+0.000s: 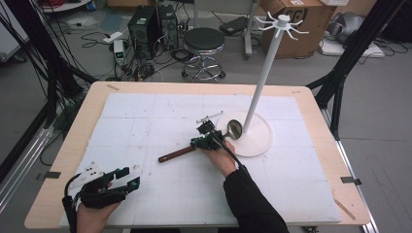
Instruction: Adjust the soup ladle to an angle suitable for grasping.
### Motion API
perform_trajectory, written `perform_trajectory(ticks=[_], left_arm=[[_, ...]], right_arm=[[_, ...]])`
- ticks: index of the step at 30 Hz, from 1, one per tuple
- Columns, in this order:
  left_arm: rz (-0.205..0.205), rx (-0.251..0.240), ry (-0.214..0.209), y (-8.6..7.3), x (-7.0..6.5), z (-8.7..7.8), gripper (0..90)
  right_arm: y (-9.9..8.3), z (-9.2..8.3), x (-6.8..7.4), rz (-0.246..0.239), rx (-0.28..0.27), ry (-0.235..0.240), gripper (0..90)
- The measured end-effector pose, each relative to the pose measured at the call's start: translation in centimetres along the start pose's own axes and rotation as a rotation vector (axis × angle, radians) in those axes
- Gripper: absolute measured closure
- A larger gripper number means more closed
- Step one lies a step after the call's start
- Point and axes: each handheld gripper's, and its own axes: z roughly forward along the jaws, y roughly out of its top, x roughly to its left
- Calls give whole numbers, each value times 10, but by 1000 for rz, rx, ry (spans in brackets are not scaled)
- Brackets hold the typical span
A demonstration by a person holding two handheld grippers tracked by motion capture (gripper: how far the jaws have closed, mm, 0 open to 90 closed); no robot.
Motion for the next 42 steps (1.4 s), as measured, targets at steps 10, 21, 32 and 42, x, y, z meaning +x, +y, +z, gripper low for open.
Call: perform_trajectory(ticks=[10, 21, 32, 42], left_arm=[[5, 3, -8, 1, -2, 3, 382], [8, 6, -14, 2, -2, 5, 382], [2, 7, -11, 2, 0, 6, 383], [10, 0, -15, 3, -3, 5, 383]], right_arm=[[-20, -15, 11, -9, 3, 6, 892], [-31, -24, 24, -34, 22, -18, 892], [-28, -45, 64, -184, -111, 140, 894], [-39, 6, 100, -176, 42, 274, 893]])
